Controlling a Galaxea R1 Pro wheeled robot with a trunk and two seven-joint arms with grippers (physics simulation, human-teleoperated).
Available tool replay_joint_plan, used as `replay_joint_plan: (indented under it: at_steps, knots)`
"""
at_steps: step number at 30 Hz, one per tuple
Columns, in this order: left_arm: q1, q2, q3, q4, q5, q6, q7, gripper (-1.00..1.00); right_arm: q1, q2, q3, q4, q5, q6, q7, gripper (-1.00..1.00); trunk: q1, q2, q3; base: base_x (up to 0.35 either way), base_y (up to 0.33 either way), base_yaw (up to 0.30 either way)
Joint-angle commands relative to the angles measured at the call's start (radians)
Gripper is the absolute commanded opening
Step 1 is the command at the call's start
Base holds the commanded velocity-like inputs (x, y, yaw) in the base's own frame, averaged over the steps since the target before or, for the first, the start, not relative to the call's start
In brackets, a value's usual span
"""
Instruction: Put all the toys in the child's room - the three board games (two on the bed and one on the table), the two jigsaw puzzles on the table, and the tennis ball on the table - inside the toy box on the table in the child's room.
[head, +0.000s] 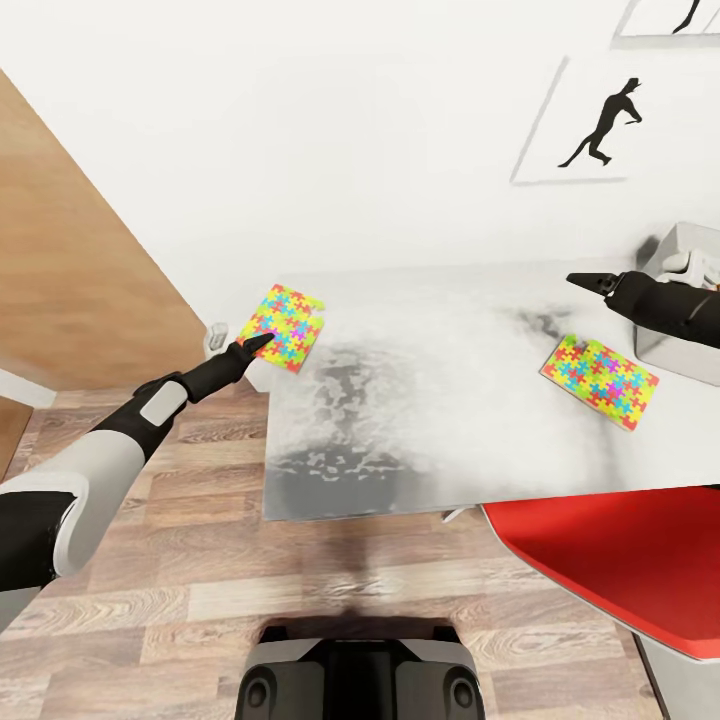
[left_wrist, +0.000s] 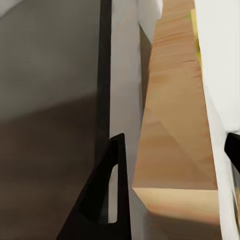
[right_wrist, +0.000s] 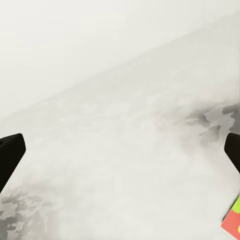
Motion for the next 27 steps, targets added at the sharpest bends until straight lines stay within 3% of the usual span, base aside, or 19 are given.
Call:
replay_joint_plan:
  at_steps: [1, 19, 27]
  knots:
    - [-0.001, 0.001, -0.012, 0.001, 0.005, 0.003, 0.000, -1.00, -0.001, 0.000, 0.000, -0.001, -0.011, 0.003, -0.010, 1.00, 0.001, -0.002, -0.001, 0.000, 0.000, 0.000]
    - [0.001, 0.002, -0.012, 0.001, 0.006, 0.001, -0.004, -1.00, -0.001, 0.000, 0.000, -0.001, -0.011, 0.003, -0.010, 1.00, 0.001, -0.002, -0.001, 0.000, 0.000, 0.000]
    - [0.007, 0.006, -0.013, -0.011, 0.007, 0.005, -0.078, -1.00, -0.001, 0.002, 0.006, -0.001, -0.011, 0.003, -0.010, 1.00, 0.001, -0.002, -0.001, 0.000, 0.000, 0.000]
